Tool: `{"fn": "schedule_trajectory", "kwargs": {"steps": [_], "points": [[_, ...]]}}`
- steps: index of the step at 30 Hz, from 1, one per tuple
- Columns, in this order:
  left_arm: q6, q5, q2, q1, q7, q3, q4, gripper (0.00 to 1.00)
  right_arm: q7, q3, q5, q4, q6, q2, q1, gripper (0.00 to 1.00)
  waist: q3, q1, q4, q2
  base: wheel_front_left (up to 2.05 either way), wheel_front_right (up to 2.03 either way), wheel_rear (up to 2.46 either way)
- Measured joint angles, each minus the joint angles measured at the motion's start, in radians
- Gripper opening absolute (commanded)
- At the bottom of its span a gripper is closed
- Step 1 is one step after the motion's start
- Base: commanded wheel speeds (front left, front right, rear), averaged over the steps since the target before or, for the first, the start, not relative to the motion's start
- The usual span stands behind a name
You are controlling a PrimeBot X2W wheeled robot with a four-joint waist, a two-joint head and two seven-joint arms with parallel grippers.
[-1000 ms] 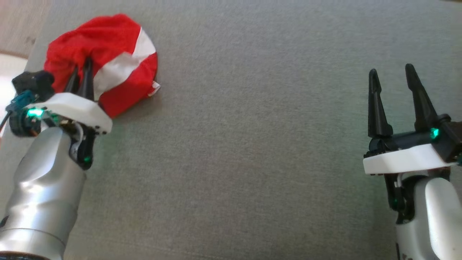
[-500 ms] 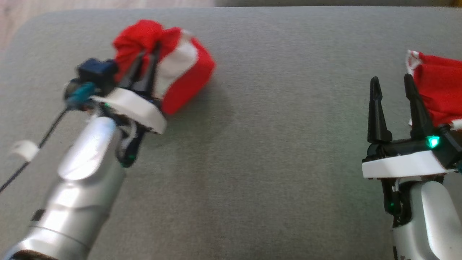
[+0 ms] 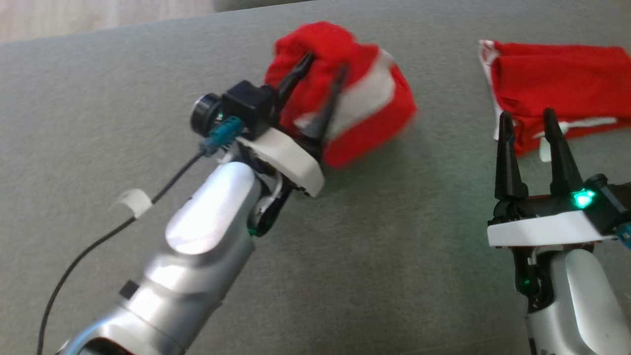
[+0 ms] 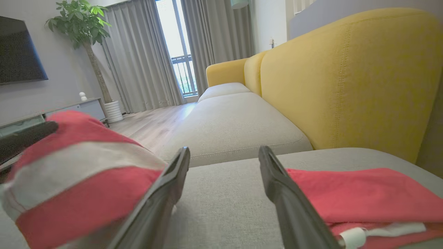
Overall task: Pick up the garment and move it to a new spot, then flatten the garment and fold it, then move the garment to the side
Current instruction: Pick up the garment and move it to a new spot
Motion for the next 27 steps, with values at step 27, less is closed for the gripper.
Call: {"fn": "schedule_trajectory", "kwargs": {"steps": [27], "points": [[0.090, -0.019, 0.160, 0.283, -0.169, 0.105, -0.033, 1.00, -0.004, -0.041, -0.017, 0.029, 0.000, 0.000, 0.044, 1.00, -0.084, -0.0001, 0.146, 0.0000, 0.00, 0.00, 0.00]]}}
